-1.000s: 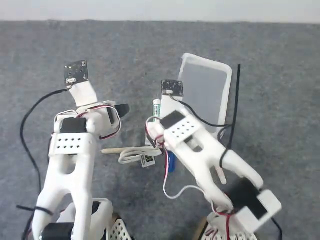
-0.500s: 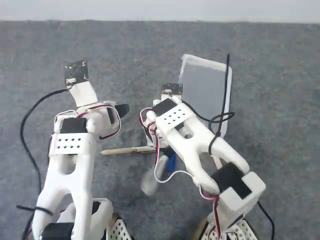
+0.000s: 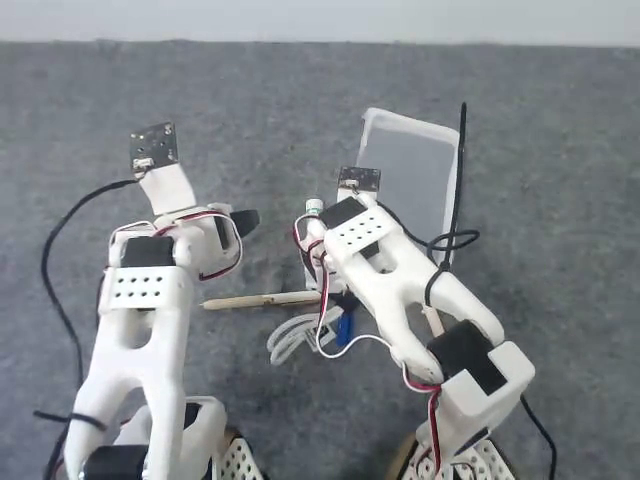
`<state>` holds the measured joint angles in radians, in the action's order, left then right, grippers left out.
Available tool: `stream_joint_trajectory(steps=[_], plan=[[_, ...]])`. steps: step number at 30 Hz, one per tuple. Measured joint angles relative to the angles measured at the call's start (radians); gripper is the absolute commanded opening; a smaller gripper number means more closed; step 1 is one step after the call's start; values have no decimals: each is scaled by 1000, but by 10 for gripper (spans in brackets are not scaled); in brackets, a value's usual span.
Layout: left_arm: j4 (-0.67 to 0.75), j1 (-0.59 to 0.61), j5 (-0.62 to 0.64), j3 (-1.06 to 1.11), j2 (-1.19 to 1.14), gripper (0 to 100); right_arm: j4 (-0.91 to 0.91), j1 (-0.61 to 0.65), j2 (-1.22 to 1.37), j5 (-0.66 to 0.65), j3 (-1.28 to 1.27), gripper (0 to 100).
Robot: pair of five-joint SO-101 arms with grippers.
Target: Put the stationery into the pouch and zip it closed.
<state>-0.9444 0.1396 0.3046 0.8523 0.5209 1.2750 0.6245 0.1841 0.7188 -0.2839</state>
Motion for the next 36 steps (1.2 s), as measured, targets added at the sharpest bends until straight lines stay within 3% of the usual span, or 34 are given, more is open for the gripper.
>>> stream_joint_trajectory(steps=[4,8,13,24,32,36], plan=[[0,-2,0,0,0,305,-2,0,0,0,0,132],[0,-3,0,0,0,305,-8,0,0,-18,-18,0],[0,-2,0,0,0,305,9,-3,0,-118,-21,7],[0,-2,0,0,0,305,249,-69,0,-425,118,6],[0,-2,0,0,0,306,258,-144,-109,-626,127,6],[0,-2,0,0,0,307,160,-161,-229,-684,17,6]])
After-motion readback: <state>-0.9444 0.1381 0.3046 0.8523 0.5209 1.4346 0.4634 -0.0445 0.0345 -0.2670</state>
